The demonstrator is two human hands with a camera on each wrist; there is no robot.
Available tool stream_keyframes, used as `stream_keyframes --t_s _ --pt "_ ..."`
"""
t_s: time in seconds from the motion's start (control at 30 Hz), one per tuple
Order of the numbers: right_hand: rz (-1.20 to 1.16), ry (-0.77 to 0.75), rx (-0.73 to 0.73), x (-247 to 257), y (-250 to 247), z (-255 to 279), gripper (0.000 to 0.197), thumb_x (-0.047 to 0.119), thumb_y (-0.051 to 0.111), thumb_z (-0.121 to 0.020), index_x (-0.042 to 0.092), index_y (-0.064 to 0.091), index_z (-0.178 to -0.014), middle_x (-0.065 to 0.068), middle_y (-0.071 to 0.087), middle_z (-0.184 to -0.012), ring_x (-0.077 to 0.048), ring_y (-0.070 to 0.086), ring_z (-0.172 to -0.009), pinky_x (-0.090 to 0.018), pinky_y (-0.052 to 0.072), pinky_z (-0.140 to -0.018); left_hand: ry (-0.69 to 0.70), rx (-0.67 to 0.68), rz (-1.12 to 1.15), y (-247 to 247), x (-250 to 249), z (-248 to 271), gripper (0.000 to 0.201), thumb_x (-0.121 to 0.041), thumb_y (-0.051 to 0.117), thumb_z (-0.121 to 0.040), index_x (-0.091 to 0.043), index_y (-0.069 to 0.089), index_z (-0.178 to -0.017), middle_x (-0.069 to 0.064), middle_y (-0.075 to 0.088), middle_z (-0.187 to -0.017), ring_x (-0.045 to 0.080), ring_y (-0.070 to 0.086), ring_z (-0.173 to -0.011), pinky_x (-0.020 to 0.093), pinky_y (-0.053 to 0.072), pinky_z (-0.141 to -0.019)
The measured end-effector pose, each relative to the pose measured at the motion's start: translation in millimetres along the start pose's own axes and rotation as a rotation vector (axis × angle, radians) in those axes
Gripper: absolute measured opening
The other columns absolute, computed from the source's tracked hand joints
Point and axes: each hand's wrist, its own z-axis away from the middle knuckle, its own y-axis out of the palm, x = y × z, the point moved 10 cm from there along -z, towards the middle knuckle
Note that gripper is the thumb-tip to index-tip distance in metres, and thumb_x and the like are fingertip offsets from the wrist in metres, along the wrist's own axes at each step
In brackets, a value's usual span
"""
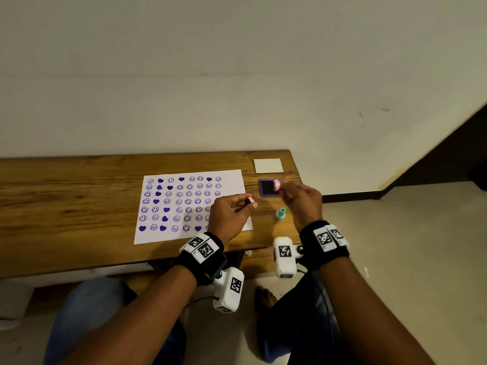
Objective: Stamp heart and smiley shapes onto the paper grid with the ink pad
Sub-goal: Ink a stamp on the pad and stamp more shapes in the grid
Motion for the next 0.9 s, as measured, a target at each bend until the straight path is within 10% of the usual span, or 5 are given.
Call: stream_keyframes --t_s 0.27,0.6,0.9 --pt "0.580 -0.135 -0.045 26 -34 -45 0.024 0.018 0.087 -0.073 0.014 0.079 -0.096 0.000 0.077 -0.092 -0.018 0.073 -0.094 -0.038 0.058 -0.090 0.049 0.186 -0.298 47 16 0 0.034 -0.011 0.073 -0.080 -0.019 0.069 -0.113 -0.003 0.070 -0.102 -0.002 0.063 -0.082 0.003 0.047 -0.066" --pt "1.176 -0.209 0.031 19 1 -95 0.016 0.025 0.081 -0.080 0.015 0.079 -0.093 -0.001 0.075 -0.092 -0.017 0.068 -0.087 -0.030 0.056 -0.078 -0.011 0.187 -0.427 91 46 -24 0.024 -0.017 0.066 -0.086 -0.018 0.070 -0.109 0.001 0.072 -0.101 0.018 0.067 -0.091 0.036 0.056 -0.086" --pt "1.299 -0.174 0.057 -7 14 -117 0.017 0.024 0.083 -0.078 0.013 0.078 -0.090 -0.005 0.073 -0.098 -0.020 0.066 -0.093 -0.031 0.056 -0.076 0.092 0.201 -0.746 99 44 -37 0.003 -0.019 0.065 -0.084 -0.017 0.067 -0.084 0.003 0.065 -0.093 0.023 0.062 -0.087 0.035 0.052 -0.080"
